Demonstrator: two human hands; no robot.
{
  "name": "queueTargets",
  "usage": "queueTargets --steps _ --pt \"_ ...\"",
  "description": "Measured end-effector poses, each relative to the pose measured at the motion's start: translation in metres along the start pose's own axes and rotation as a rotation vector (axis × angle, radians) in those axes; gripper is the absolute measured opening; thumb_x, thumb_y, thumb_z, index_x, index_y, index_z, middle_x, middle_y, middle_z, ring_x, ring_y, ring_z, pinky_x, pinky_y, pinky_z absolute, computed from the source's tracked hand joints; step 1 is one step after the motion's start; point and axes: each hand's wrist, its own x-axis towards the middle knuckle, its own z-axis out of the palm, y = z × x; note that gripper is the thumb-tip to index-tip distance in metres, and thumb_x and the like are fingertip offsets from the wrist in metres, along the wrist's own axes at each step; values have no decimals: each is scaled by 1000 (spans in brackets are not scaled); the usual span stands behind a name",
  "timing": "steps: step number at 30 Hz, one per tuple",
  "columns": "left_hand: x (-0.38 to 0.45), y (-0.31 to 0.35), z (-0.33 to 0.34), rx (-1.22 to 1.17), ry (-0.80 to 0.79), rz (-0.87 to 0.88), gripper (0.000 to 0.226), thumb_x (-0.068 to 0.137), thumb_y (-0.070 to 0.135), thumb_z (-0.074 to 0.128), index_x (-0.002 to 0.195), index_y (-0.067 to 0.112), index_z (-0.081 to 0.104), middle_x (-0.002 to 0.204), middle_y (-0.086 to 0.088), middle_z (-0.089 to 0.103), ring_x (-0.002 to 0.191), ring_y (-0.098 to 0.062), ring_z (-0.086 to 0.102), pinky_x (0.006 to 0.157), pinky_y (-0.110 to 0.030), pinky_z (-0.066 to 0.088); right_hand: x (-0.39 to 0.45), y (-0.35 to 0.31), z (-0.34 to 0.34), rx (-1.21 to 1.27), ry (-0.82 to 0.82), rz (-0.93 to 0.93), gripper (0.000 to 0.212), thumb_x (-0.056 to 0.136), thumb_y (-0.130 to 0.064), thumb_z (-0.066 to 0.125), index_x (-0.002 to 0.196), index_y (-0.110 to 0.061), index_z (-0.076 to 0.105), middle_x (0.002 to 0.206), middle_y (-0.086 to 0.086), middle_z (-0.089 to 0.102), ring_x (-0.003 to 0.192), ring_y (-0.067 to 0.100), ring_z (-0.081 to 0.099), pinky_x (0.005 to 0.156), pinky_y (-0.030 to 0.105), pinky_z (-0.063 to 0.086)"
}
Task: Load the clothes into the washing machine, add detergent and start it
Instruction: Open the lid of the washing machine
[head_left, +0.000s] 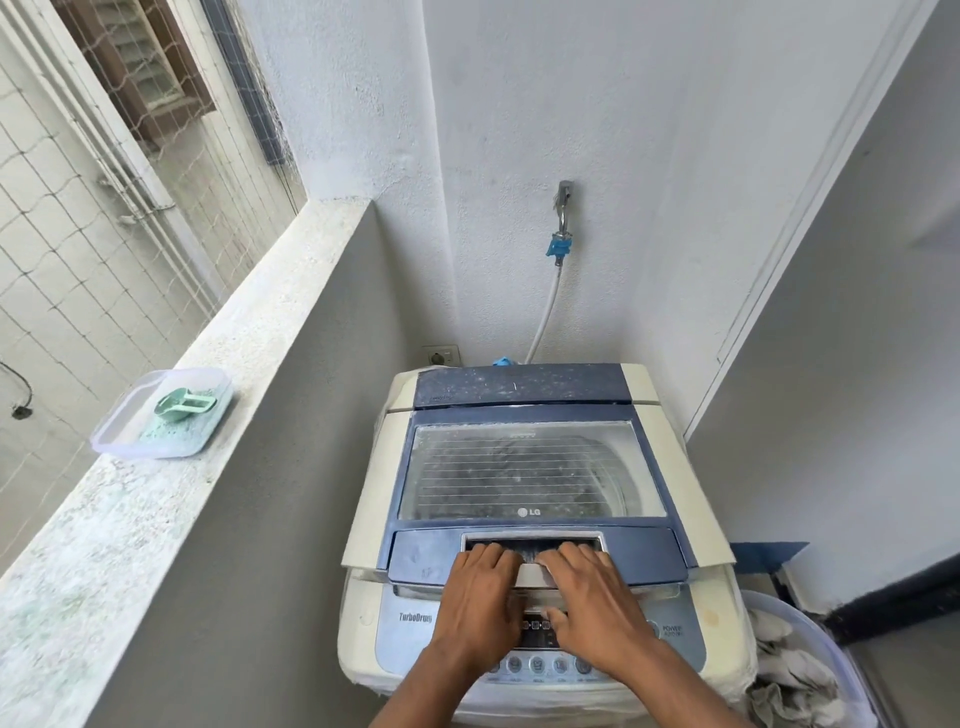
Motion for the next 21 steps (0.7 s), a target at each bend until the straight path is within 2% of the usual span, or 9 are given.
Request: queueTargets --steps 3,6,9,12,17,21 --pt "9 5 -21 -15 89 6 33 64 14 66 93 27 57 90 9 59 86 -21 56 73 -34 46 5 -5 -24 3 76 -11 49 79 -21 83 119 -31 56 106 -13 55 97 12 53 93 27 45" --pt "23 9 -53 -26 166 56 41 63 13 68 100 29 62 94 11 65 89 -20 60 73 -33 46 16 -8 -54 -2 166 -16 51 74 -8 83 110 -35 58 98 -16 56 91 11 57 85 26 47" --pt "37 8 -85 21 197 114 46 71 19 73 114 32 61 106 12 67 97 -18 61 80 -33 48 27 -11 -82 -39 233 -72 59 73 -12 87 123 -31 61 106 -13 63 98 13 61 89 28 51" --pt "52 8 -110 54 267 157 54 73 21 76 122 33 58 111 13 66 103 -17 61 83 -33 49 42 -13 -109 -114 294 -126 67 73 -18 86 132 -29 56 112 -8 61 103 16 60 91 31 52" --pt "80 8 -138 89 450 217 53 80 22 78 132 21 64 125 3 69 112 -23 63 95 -38 53 74 -7 -151 -223 365 -211 61 77 -27 76 134 -26 53 114 -4 58 104 20 57 89 36 48" --pt "108 9 -154 78 614 187 53 81 21 85 131 14 68 127 -2 70 115 -27 64 101 -43 52 100 -1 -171 -163 501 -216 60 78 -22 78 134 -19 59 119 0 64 109 22 60 96 37 49"
